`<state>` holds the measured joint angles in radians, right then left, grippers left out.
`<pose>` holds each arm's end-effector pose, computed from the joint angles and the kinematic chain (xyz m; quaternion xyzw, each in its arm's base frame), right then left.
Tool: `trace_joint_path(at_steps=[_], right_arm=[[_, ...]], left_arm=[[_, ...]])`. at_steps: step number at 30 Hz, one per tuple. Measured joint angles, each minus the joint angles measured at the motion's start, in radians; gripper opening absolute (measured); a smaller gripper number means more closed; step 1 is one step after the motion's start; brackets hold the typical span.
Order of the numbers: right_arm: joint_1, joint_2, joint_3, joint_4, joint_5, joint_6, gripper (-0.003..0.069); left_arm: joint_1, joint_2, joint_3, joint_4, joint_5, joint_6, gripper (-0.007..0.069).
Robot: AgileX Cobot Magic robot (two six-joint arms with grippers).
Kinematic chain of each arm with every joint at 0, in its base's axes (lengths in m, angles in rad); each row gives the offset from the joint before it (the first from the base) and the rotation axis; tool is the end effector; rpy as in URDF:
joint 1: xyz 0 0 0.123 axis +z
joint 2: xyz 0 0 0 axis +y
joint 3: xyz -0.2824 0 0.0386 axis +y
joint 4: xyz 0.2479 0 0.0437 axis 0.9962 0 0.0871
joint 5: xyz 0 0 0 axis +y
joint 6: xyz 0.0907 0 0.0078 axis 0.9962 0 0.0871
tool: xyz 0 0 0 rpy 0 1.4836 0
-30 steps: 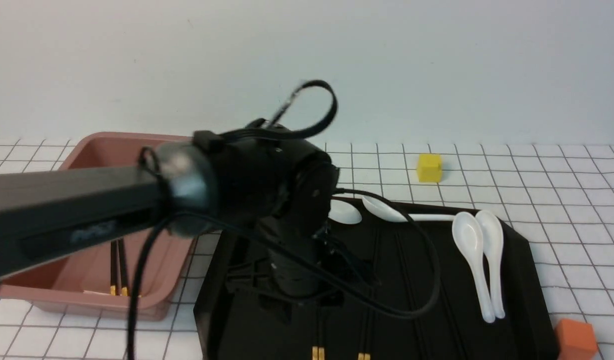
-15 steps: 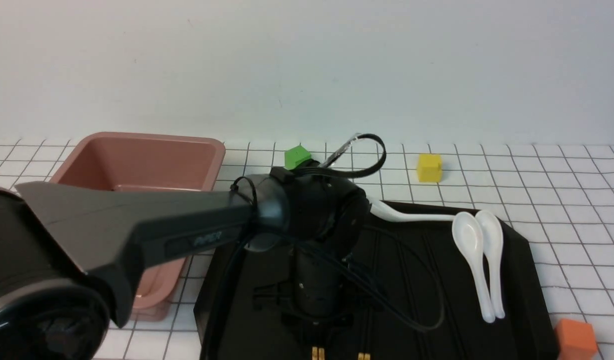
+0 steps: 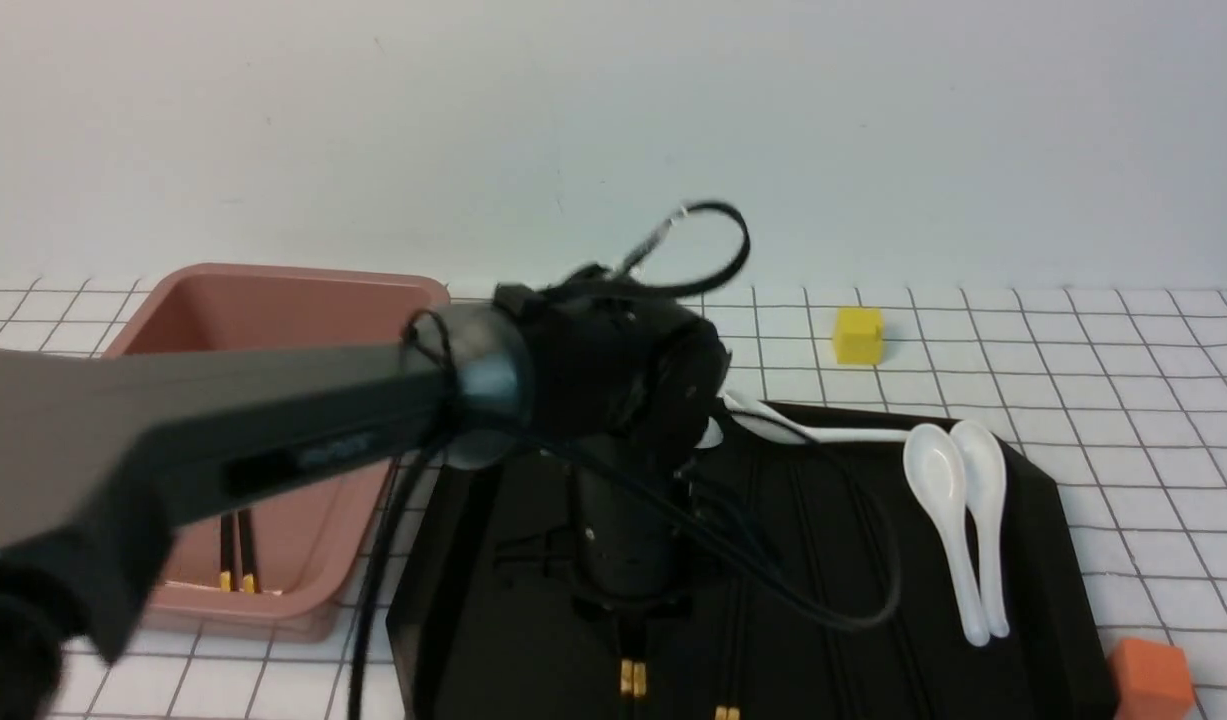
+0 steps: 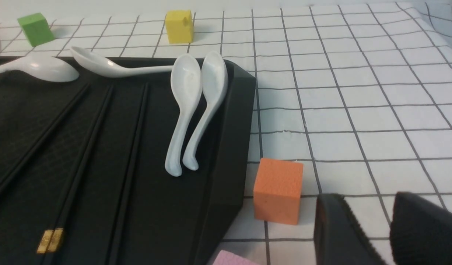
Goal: On white black tablecloth take chopsticks from black tray and put them in box.
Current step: 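Place the chopsticks into the pink bin with the left gripper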
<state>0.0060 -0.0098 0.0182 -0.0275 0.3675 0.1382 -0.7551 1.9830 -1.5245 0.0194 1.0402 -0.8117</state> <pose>0.0527 -0.0006 0.1744 0.0456 0.8001 0.0315 0.5973 0.2956 -0.2761 0.2059 -0.0240 0.9965 -0.0500 0.0625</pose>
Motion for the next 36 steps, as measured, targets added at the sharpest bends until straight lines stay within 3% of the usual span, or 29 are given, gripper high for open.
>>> trace_joint_path(at_steps=[5, 8, 14, 18, 27, 34, 36], right_arm=[[0.000, 0.000, 0.000, 0.000, 0.000, 0.000, 0.0240], [0.000, 0.000, 0.000, 0.000, 0.000, 0.000, 0.0240], [0.000, 0.000, 0.000, 0.000, 0.000, 0.000, 0.0240], [0.000, 0.000, 0.000, 0.000, 0.000, 0.000, 0.0240], [0.000, 0.000, 0.000, 0.000, 0.000, 0.000, 0.0240], [0.000, 0.000, 0.000, 0.000, 0.000, 0.000, 0.0240], [0.000, 0.000, 0.000, 0.000, 0.000, 0.000, 0.0240]], left_arm=[[0.028, -0.259, -0.001, 0.164, 0.043, -0.007, 0.0118], [0.134, -0.352, -0.001, 0.206, 0.088, 0.016, 0.0118], [0.455, -0.355, 0.043, 0.108, 0.086, 0.206, 0.0118], [0.562, -0.269, 0.066, 0.045, 0.036, 0.256, 0.0118], [0.597, -0.086, 0.071, 0.102, -0.008, 0.245, 0.0134], [0.597, -0.090, 0.030, 0.106, 0.039, 0.268, 0.0269], [0.597, -0.115, -0.006, 0.106, 0.086, 0.288, 0.0270]])
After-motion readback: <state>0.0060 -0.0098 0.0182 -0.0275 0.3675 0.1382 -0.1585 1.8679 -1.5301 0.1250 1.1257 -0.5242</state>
